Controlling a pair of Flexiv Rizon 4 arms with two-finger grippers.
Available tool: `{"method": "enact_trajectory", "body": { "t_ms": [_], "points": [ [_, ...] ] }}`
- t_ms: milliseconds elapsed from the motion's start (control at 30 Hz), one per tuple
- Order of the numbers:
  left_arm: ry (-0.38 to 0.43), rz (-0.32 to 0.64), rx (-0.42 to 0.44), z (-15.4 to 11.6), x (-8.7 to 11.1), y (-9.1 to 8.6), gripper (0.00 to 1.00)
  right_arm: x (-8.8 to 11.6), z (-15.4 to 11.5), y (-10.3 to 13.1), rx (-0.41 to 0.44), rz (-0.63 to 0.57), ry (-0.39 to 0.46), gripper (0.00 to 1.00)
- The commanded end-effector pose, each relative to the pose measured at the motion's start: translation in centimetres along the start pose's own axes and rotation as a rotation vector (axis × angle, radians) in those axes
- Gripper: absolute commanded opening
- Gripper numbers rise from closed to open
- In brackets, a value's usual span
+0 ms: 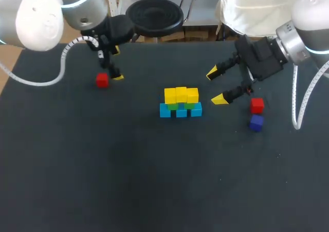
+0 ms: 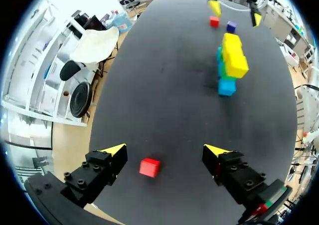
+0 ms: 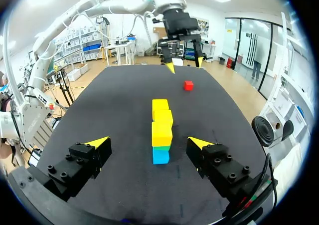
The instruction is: Place the blue cubes, place green cubes on the blue cubes, place the yellow cubes on the green cubes, then place the red cubes on the yellow cubes, and place purple cube on the red cubes.
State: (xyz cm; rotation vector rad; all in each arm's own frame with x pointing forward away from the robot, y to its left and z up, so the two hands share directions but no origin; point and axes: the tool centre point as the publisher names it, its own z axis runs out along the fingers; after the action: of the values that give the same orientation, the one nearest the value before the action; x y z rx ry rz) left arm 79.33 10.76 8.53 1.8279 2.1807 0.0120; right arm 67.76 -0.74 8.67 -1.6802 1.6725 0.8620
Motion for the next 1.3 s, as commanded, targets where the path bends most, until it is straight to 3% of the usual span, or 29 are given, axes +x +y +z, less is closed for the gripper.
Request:
{"method": "enact_trajectory", "body": {
  "t_ms": [33,567,667,733,800,867,933,1000,1167,1300],
  "points": [
    [-0.002,0.004,0.034,0.0,-0.1,1.9,1.0,0.0,0.0,0.1,0.001,-0.001,-0.002,1.0],
    [-0.002,0.004,0.034,0.0,-0.1,1.9,1.0,0.0,0.0,0.1,0.001,-0.001,-0.002,1.0],
    [0.034,-0.018,-0.031,0.2,2.3,4.1,1.0,0.0,0.0,0.1,0.001,-0.001,-0.002,1.0],
    [0.101,-0.064,-0.064,0.7,4.2,5.7,1.0,0.0,0.0,0.1,0.001,-0.001,-0.002,1.0],
    [0.092,-0.079,-0.066,1.0,6.0,7.0,1.0,0.0,0.0,0.1,0.001,-0.001,-0.002,1.0],
    [0.116,-0.074,-0.037,1.4,7.0,7.6,1.0,0.0,0.0,0.1,0.001,-0.001,-0.002,1.0],
    [0.121,-0.005,-0.039,1.7,7.4,7.6,1.0,0.0,0.0,0.1,0.001,-0.001,-0.002,1.0],
    [0.077,0.072,0.052,2.2,7.6,7.2,1.0,0.0,0.0,0.1,0.001,-0.001,-0.002,1.0],
    [-0.005,0.206,0.178,3.5,7.9,6.0,1.0,0.0,0.0,0.1,0.001,-0.001,-0.002,1.0],
    [0.02,0.206,0.195,4.0,8.0,5.2,1.0,0.0,0.0,0.1,0.001,-0.001,-0.002,1.0]
  ]
}}
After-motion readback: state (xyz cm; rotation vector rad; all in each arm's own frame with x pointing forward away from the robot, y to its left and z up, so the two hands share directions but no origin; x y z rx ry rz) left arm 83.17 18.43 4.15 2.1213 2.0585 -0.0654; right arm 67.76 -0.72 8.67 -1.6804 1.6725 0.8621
